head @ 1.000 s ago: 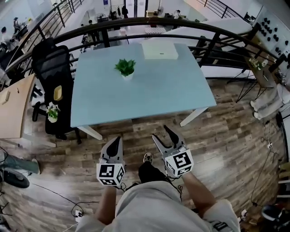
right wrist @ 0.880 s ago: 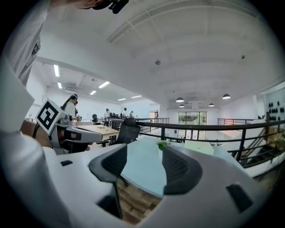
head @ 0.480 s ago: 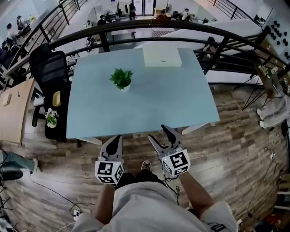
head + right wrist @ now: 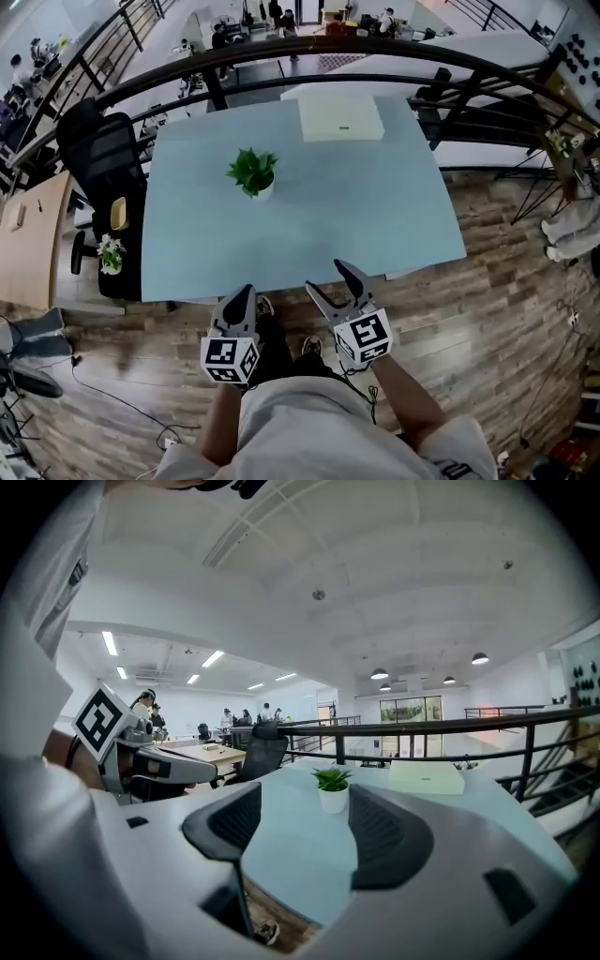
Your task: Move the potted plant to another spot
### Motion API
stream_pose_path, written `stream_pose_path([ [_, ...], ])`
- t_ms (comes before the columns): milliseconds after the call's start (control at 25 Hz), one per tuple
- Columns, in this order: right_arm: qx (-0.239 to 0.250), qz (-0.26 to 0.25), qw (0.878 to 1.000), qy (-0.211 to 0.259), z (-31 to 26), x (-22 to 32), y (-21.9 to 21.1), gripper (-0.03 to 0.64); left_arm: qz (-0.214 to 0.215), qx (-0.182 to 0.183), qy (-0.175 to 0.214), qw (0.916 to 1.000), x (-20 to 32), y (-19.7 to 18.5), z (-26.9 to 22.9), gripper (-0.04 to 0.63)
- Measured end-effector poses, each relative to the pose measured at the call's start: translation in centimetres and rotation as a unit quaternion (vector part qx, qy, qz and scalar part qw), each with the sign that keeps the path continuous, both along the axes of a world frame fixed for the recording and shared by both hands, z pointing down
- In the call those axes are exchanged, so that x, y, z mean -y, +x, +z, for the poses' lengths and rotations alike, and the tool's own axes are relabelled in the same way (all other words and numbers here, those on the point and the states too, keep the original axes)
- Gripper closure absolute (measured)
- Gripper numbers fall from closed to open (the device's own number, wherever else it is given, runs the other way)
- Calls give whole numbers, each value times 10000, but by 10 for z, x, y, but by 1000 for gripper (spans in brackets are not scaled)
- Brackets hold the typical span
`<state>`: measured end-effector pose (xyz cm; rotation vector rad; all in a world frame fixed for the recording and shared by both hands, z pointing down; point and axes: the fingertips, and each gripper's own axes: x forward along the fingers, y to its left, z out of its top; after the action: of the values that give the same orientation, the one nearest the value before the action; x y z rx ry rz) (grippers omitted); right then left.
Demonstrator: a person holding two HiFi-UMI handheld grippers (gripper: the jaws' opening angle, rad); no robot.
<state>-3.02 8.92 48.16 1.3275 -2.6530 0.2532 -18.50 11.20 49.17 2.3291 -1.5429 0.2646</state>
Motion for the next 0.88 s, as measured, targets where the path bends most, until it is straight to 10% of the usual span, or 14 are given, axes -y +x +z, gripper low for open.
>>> stream_pose_path([
  [880,-511,438,9950,-741,60,130,-104,278,924,-98,-391,9949,174,-99,48,583],
])
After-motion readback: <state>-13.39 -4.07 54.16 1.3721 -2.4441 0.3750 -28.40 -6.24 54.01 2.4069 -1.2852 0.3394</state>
